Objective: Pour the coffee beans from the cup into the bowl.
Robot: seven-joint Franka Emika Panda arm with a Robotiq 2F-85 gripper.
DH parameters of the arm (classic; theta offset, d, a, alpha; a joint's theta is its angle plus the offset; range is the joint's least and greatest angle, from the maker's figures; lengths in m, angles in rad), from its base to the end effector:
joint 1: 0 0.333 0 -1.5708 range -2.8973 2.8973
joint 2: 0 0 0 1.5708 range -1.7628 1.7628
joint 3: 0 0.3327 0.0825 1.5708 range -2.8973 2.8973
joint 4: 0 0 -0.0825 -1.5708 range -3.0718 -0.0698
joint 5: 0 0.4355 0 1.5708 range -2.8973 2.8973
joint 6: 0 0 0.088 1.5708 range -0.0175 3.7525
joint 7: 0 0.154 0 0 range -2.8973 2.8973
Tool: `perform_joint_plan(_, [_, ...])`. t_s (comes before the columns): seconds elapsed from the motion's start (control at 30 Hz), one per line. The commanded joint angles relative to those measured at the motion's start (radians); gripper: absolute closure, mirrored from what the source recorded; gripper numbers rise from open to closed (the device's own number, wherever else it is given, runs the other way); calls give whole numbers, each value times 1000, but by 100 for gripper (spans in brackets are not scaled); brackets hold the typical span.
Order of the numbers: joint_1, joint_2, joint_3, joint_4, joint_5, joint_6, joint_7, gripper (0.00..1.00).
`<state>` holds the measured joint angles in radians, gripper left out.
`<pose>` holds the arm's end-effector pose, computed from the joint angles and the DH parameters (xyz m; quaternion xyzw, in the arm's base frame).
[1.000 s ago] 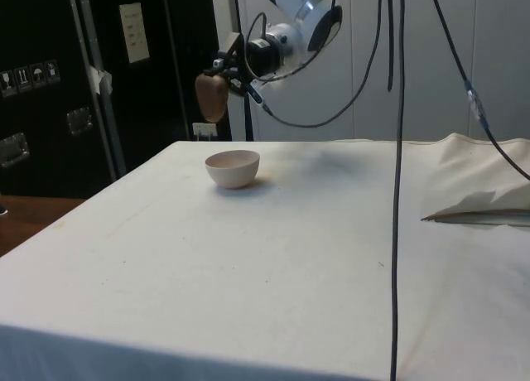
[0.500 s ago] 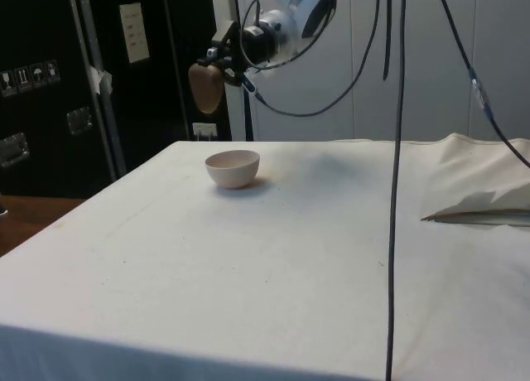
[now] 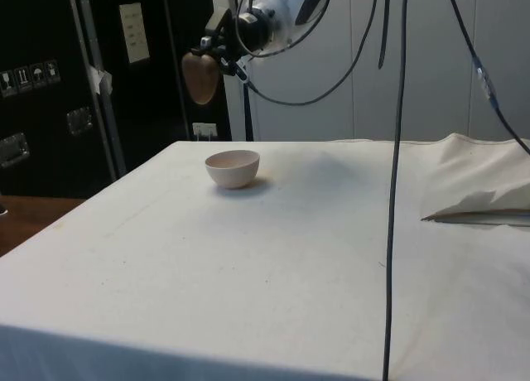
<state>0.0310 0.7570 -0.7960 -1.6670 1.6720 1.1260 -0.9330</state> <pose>0.6407 -0.2421 0.2710 -0.7541 0.0536 -0.1638 0.6337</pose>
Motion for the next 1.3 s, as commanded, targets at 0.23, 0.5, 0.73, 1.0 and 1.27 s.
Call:
perform_joint_plan(0.23, [28,-37,-9,-11,-35,34,6,100])
perform_joint_plan(0.5, [34,-53,1,0,-63,31,0,100])
perform_joint_plan(0.73, [71,-93,-4,-15,-105,77,6,100])
perform_joint_plan(1.0, [89,-121,5,-15,-144,104,7,100])
perform_joint_plan(1.27, [105,-150,22,-15,-193,139,8,100])
